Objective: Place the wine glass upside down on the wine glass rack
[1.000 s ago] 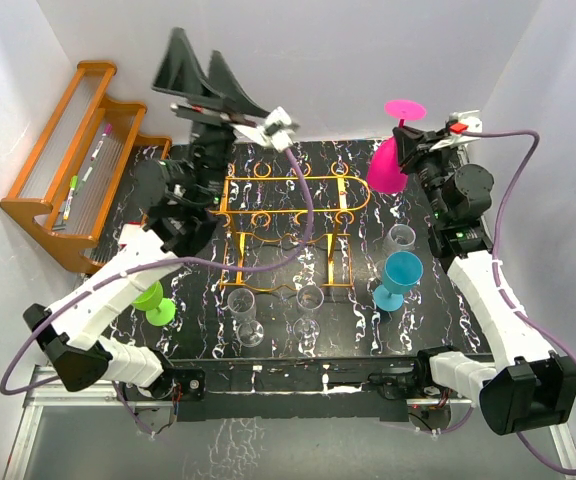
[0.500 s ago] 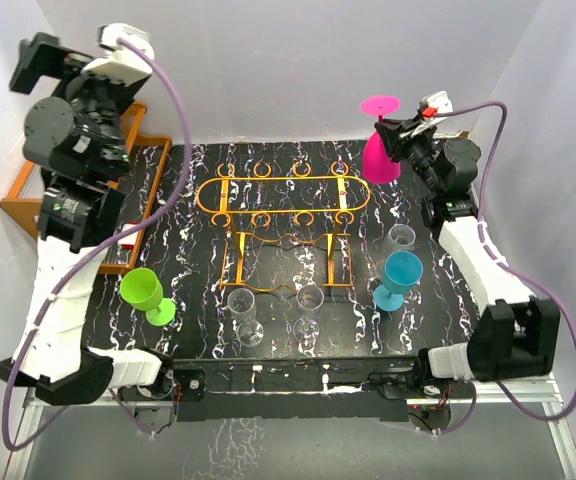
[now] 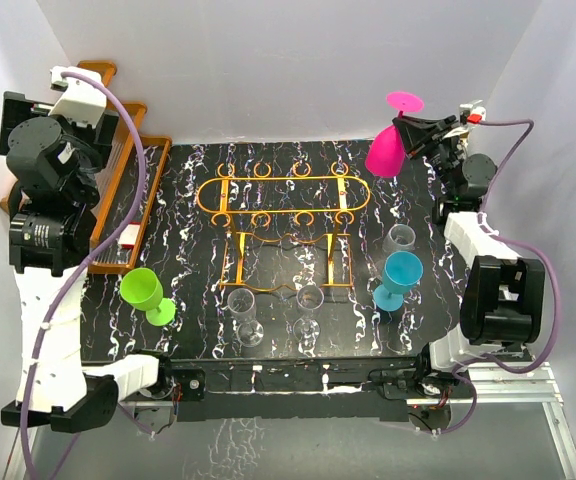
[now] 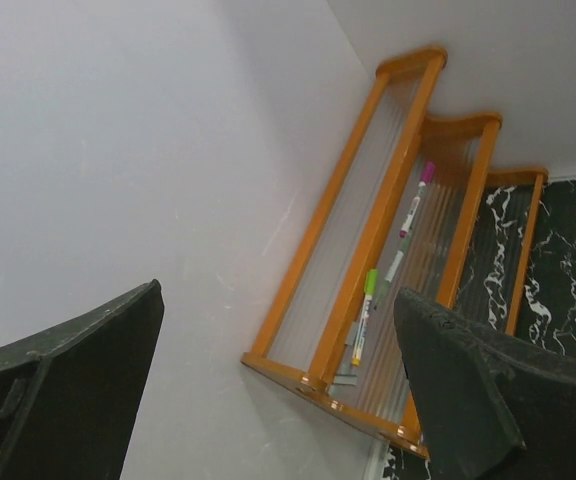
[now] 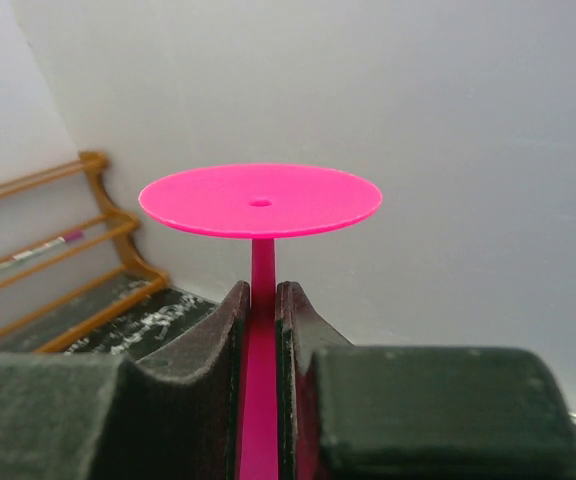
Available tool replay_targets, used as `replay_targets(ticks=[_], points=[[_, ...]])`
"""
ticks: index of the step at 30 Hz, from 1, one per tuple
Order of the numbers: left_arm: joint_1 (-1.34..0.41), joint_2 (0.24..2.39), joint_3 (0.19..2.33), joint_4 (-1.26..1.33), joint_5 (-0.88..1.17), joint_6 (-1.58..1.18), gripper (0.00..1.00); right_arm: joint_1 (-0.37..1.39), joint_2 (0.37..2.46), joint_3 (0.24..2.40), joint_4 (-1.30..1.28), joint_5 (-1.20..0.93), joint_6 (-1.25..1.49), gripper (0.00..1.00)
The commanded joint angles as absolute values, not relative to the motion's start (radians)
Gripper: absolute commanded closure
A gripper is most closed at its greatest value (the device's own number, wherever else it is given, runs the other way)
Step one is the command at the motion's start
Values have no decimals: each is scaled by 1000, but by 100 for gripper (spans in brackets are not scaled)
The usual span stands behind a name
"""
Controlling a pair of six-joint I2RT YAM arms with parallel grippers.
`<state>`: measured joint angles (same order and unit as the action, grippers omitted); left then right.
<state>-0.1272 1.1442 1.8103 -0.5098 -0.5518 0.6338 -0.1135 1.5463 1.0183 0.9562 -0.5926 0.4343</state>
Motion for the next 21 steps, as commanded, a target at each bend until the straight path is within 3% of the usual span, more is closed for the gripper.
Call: replay_targets(ticks=[1, 5, 9, 17, 21], points=[[-71, 1141, 1799, -563, -476, 524, 3, -105, 1555, 1015, 1219, -553, 583, 92], [-37, 1142, 1799, -575, -452, 504, 3, -105, 1641, 1022, 1424, -549, 707, 92], [-21, 1135, 1789, -578, -445, 501, 3, -147, 1796, 1161, 1532, -814, 792, 92], [32, 1127, 1758, -601, -399, 457, 3, -182, 1919, 1202, 1813, -992, 1001, 92], [46, 1131, 1762, -608, -380, 447, 3, -170, 1953, 1234, 1828, -1095, 1023, 92]])
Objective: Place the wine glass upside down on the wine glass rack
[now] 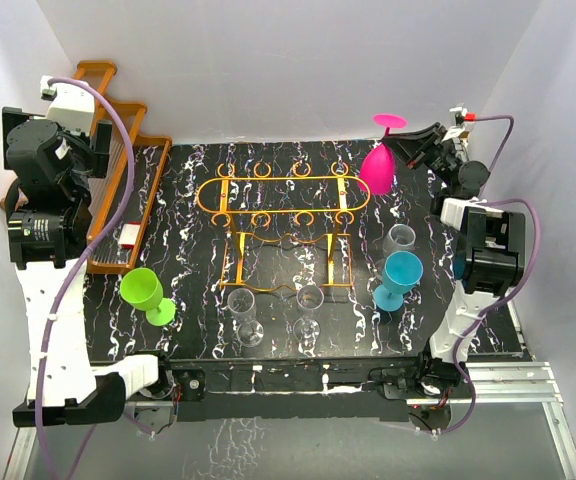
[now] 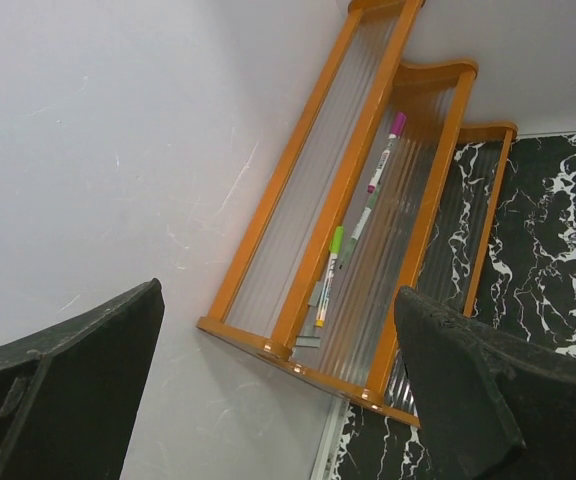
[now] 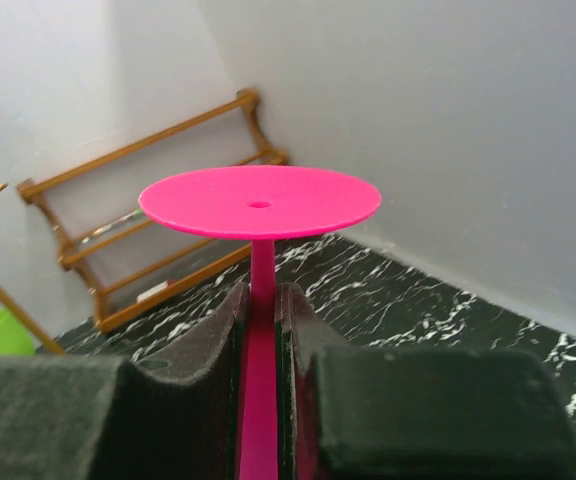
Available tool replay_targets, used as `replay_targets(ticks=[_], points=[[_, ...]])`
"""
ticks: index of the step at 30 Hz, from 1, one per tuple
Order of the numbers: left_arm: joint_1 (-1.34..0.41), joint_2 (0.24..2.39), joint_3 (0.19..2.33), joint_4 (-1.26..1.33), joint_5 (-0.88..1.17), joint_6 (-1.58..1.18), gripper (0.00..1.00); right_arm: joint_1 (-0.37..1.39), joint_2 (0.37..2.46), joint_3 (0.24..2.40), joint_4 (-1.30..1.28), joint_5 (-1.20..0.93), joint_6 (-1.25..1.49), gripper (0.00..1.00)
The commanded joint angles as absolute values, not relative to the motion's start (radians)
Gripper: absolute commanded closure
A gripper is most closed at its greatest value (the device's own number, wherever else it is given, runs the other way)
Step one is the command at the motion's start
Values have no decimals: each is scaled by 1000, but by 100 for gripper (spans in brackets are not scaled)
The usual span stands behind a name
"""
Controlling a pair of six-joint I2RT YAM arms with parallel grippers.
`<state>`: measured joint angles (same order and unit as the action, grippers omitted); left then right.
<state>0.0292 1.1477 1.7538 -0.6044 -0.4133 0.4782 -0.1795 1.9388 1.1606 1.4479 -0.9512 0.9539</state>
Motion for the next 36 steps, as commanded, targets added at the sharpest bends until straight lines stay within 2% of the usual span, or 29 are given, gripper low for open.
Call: replay_targets(ticks=[1, 8, 16, 28, 33, 36], points=[[50, 1132, 1763, -607, -377, 445, 3, -163, 1959, 1243, 1828, -1111, 1024, 92], [65, 1143, 1781, -622, -346, 422, 3, -85, 2025, 1360, 1827, -1133, 1026, 92], [91, 1139, 1769, -642, -310, 392, 3, -56, 2019, 1371, 1827, -1112, 993, 92], [107, 1187, 1799, -725, -223, 331, 3, -30, 1945, 1280, 1830, -1034, 971, 92], [107, 1188, 1792, -721, -210, 324, 3, 25, 1894, 1169, 1828, -927, 818, 92], [108, 1189, 1792, -721, -205, 324, 3, 29, 1877, 1155, 1828, -968, 753, 92]])
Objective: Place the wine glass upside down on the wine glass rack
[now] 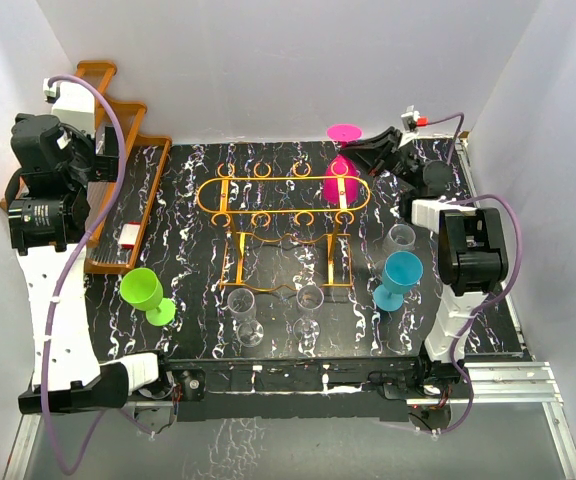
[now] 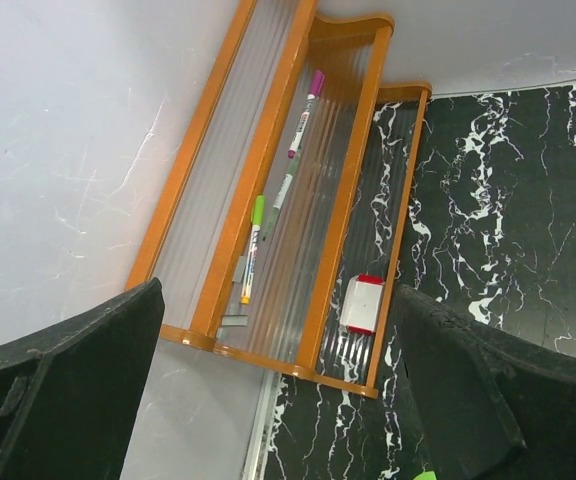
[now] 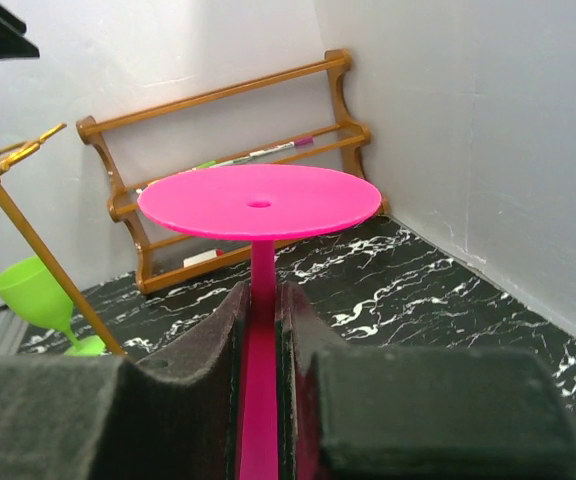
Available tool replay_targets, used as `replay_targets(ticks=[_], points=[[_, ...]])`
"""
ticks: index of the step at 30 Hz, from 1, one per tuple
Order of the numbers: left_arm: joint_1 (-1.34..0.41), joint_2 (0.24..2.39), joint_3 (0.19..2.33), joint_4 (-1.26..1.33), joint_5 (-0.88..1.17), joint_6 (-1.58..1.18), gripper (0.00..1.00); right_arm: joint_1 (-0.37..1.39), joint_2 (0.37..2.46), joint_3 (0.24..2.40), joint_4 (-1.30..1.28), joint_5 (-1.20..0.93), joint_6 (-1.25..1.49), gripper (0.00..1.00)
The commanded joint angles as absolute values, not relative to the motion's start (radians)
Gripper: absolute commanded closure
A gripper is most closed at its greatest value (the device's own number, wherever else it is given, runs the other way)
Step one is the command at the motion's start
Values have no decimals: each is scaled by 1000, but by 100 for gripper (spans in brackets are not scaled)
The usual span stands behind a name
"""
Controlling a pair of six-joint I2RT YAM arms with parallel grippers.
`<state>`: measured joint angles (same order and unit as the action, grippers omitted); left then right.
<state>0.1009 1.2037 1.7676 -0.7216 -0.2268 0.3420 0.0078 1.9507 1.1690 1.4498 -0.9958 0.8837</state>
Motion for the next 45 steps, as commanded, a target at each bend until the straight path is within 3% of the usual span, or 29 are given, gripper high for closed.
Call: replay_targets(ticks=[1, 20, 45], points=[[108, 1189, 1789, -721, -202, 325, 3, 29, 1874, 1153, 1827, -979, 739, 92], [108, 1157, 1737, -712, -178, 322, 3, 26, 1841, 1175, 1831, -1042, 642, 92], [107, 1140, 1704, -728, -136, 306, 3, 53, 1636, 926, 1828, -994, 457, 92]])
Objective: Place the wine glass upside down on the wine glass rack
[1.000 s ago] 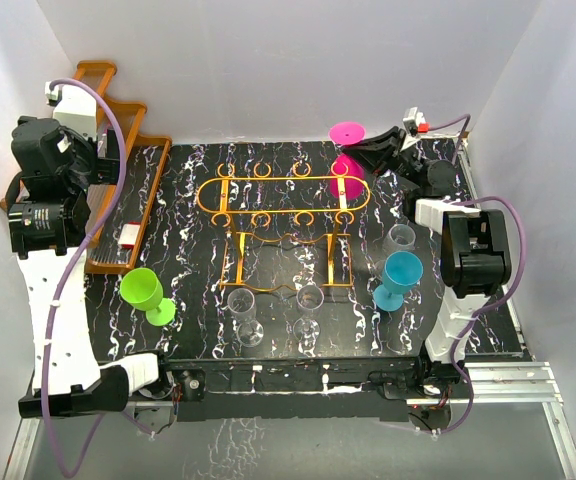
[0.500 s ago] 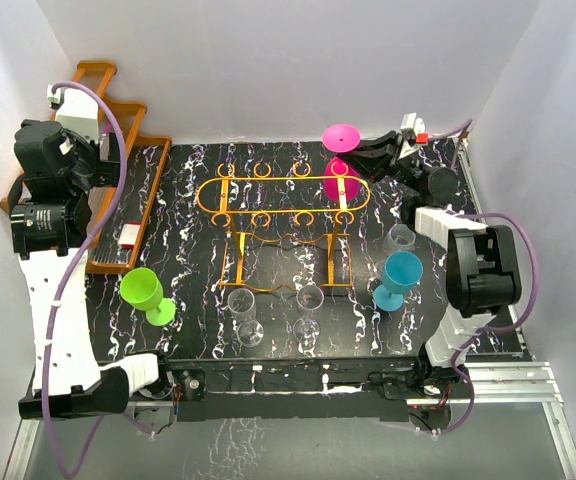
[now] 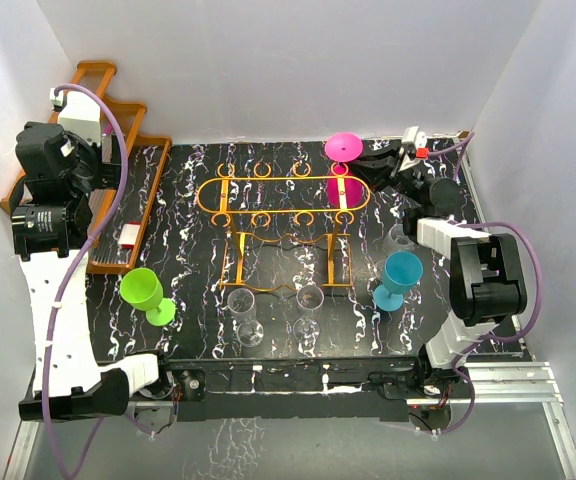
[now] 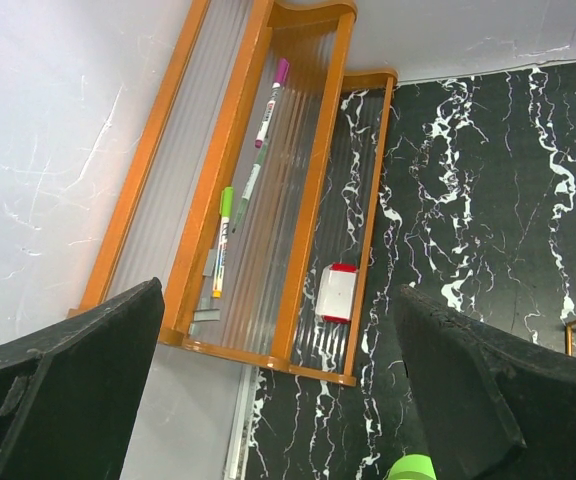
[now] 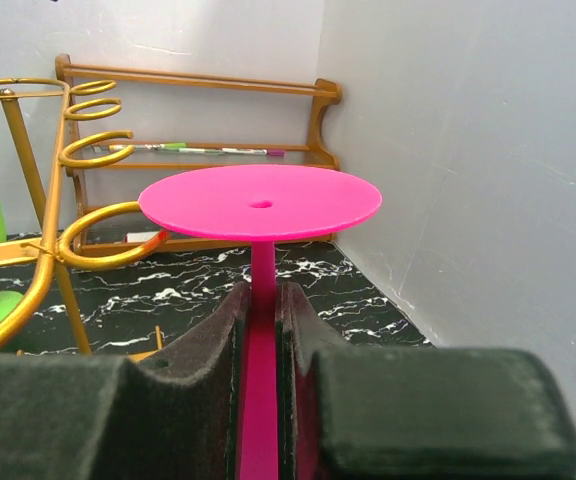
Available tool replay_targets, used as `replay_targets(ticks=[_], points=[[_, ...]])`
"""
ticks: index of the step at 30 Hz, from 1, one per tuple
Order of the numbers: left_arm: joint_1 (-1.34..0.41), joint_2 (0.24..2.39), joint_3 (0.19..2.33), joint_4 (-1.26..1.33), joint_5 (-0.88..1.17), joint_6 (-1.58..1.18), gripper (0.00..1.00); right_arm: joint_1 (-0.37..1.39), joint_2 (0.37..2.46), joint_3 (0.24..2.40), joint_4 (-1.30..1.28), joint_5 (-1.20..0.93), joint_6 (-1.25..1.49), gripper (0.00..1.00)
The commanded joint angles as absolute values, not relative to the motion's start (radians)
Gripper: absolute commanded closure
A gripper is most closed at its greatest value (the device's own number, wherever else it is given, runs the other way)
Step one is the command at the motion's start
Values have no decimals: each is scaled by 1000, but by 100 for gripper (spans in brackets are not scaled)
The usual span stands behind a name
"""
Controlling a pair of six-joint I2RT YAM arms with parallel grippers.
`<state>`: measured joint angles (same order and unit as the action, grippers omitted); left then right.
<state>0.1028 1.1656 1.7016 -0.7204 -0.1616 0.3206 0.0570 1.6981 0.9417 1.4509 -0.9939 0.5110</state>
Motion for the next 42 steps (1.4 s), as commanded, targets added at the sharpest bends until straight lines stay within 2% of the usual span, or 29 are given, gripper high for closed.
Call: replay_targets(ticks=[1, 42], points=[[108, 1141, 1705, -729, -136, 304, 3, 53, 1632, 921, 1827, -993, 453, 92], [107, 1136, 1605, -740, -138, 314, 3, 104, 1578, 870, 1827, -1036, 454, 92]])
